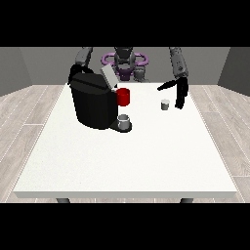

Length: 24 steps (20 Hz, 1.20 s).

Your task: Insert the coffee pod into the coffee machine and close the lid

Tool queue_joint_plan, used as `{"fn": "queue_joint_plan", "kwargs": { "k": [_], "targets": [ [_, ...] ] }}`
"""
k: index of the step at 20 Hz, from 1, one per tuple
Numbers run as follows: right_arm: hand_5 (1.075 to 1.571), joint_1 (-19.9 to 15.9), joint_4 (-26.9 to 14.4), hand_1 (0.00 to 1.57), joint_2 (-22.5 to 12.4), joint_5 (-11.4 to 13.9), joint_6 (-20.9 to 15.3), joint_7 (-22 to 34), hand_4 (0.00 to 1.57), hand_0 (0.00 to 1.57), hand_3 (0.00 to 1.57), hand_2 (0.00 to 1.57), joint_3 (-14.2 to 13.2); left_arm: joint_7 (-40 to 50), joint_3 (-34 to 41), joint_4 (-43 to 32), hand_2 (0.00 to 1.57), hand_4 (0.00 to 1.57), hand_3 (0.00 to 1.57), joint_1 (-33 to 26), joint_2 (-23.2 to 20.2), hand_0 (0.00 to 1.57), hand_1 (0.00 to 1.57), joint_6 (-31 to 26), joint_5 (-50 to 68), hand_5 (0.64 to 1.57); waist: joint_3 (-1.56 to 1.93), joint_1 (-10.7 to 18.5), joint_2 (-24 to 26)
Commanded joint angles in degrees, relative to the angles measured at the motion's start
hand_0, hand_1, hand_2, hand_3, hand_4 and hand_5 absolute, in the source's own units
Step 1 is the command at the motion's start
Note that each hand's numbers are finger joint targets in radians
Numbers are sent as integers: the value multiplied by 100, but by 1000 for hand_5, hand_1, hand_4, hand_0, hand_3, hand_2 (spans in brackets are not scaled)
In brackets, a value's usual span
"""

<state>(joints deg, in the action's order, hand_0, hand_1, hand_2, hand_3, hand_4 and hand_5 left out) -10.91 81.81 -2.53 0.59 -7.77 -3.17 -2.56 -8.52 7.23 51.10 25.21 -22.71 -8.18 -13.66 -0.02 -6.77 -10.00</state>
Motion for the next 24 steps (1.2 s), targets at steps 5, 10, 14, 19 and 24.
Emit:
{"fn": "queue_joint_plan", "kwargs": {
  "k": [5, 10, 14, 19, 24],
  "targets": [
    [1571, -197, -94, 0, -50, -30, 45, 147, 393, 0, 0, 0, -23, -263, -58, -956, 847, 0, 501, 231, 19, 807, 807, 447, -559, 1571, -1, -99, -98],
    [1571, -5, -255, 0, -143, -187, 253, 140, 453, 0, 0, 0, -110, -51, -380, -1007, 719, 0, 472, 216, 131, 580, 580, 660, -1009, 1571, 2, -169, 140],
    [1571, 10, 86, 0, 161, 196, -173, 157, 520, 0, 0, 0, 237, -751, -378, -1460, 697, 0, 454, 282, -352, 547, 547, 595, -1293, 1571, -1, -164, -16],
    [1571, -409, 232, 0, 41, -45, -124, 534, 515, 0, 0, 0, 4, -884, -209, -1634, 851, 151, 619, 627, -186, 719, 719, 1370, -1446, 1571, -2, -236, -153],
    [1571, -177, -108, 0, -191, -414, 271, -43, 514, 0, 0, 0, -328, -1029, -185, -1800, 972, 389, 737, 661, -106, 824, 824, 1603, -1580, 1571, 0, -222, -196]
  ]
}}
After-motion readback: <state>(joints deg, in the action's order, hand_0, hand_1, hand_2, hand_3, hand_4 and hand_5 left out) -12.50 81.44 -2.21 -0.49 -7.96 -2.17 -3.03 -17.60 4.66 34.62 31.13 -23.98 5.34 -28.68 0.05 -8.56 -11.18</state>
